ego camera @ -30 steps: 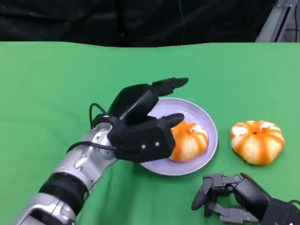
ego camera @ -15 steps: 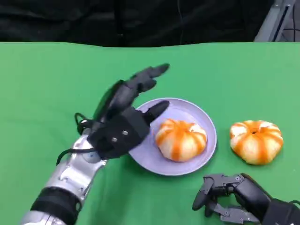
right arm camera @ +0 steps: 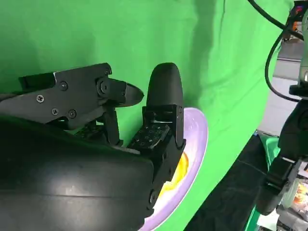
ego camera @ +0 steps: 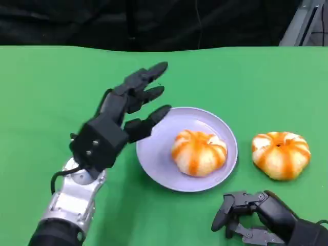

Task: Grasp the bread from the table and place it into the plate.

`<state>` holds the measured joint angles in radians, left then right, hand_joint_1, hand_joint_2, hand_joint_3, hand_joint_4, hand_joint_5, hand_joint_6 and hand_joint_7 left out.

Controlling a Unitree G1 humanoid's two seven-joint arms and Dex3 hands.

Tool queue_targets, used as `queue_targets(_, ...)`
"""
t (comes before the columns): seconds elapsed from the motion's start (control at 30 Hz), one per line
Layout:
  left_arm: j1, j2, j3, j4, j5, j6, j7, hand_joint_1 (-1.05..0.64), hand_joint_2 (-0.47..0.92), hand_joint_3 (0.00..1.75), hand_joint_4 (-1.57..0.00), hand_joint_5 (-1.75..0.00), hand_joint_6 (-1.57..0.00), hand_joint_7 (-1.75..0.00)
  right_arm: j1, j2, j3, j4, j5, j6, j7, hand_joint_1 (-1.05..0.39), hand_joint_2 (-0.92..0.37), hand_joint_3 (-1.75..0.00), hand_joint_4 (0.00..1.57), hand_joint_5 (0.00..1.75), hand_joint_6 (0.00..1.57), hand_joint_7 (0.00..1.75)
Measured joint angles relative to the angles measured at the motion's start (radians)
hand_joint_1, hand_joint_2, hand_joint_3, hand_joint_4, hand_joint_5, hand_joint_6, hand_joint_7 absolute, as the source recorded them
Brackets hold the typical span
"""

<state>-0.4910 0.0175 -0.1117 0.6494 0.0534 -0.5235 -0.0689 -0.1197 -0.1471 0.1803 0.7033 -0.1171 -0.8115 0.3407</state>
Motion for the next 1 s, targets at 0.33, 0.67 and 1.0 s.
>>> queue_targets(0.33, 0.077, 0.011, 0.083, -0.045, -0.097, -0.02, -0.093, -0.67, 0.92, 0.41, -0.63, -0.02, -0.5, -0.01, -0.001, -0.002, -0.002, 0.008, 0.0, -0.007, 0.0, -0.02, -0.92, -0.47, 0.72, 1.46, 0.8, 1.03)
queue_targets(0.67, 0.147, 0.007, 0.18, -0.082, -0.265, -0.048, -0.215, -0.65, 0.92, 0.36, -0.67, -0.02, -0.51, -0.01, -0.001, -0.007, -0.003, 0.014, 0.002, -0.017, 0.005, -0.01, -0.92, -0.47, 0.72, 1.48, 0.81, 1.02)
queue_targets(1.0, 0.239, -0.011, 0.229, -0.163, -0.32, -0.007, -0.224, -0.65, 0.92, 0.35, -0.75, -0.04, -0.59, -0.03, 0.0, -0.008, -0.005, 0.014, 0.003, -0.017, 0.008, -0.01, -0.92, -0.46, 0.72, 1.47, 0.81, 1.01)
